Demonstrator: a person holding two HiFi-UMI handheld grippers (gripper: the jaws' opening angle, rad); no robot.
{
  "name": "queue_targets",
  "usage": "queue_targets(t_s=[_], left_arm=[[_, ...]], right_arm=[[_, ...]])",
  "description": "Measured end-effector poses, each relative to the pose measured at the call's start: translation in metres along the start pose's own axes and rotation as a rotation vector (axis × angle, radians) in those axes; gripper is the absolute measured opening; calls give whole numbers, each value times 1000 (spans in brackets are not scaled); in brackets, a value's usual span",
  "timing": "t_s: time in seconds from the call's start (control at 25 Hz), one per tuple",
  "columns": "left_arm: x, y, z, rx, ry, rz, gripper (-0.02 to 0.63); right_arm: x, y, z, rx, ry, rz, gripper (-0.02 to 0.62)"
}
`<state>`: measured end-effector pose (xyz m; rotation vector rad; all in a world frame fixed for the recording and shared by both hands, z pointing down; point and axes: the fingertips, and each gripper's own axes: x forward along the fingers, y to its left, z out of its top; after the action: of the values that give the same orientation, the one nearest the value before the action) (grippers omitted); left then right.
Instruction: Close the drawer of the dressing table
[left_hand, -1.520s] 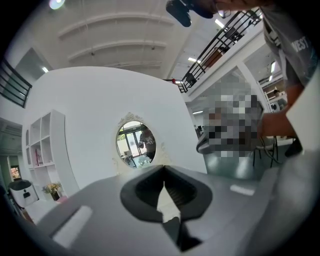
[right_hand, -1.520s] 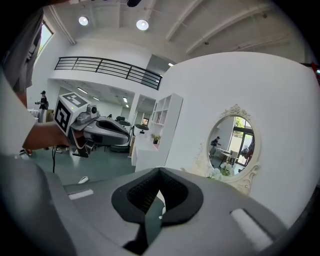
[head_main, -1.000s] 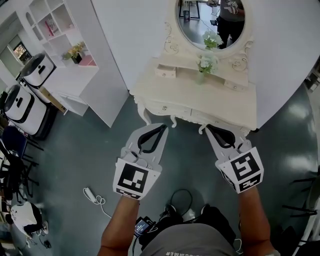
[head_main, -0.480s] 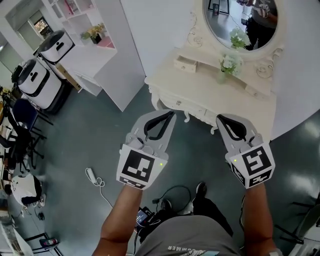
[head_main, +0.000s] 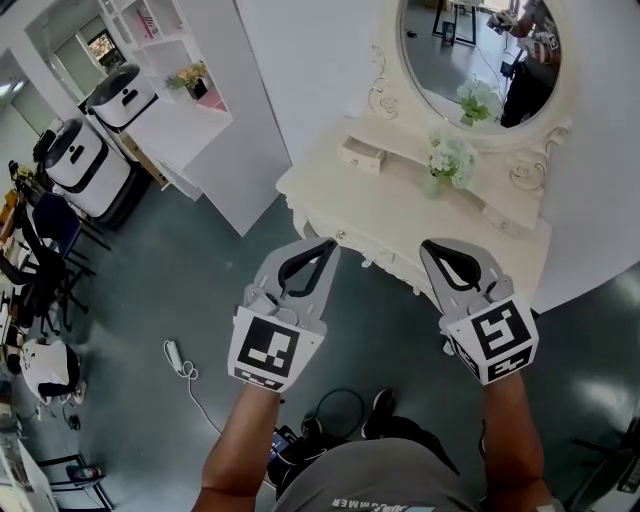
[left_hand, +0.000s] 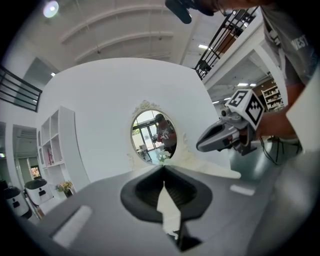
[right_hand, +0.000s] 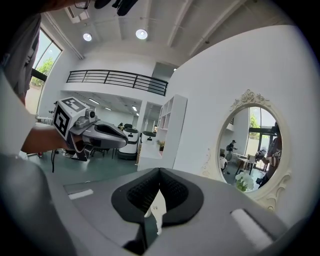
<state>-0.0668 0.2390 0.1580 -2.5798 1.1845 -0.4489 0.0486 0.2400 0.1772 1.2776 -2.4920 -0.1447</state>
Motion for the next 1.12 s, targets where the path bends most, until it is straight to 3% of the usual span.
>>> queue_targets(t_s=[0.56, 1.12], left_arm=[[66, -5, 5, 4, 58, 40, 3], [127, 21, -13, 0, 22, -65, 2]], right_arm=[[18, -68, -20, 26, -15, 45, 3], [54, -101, -33, 43, 28, -45, 3]])
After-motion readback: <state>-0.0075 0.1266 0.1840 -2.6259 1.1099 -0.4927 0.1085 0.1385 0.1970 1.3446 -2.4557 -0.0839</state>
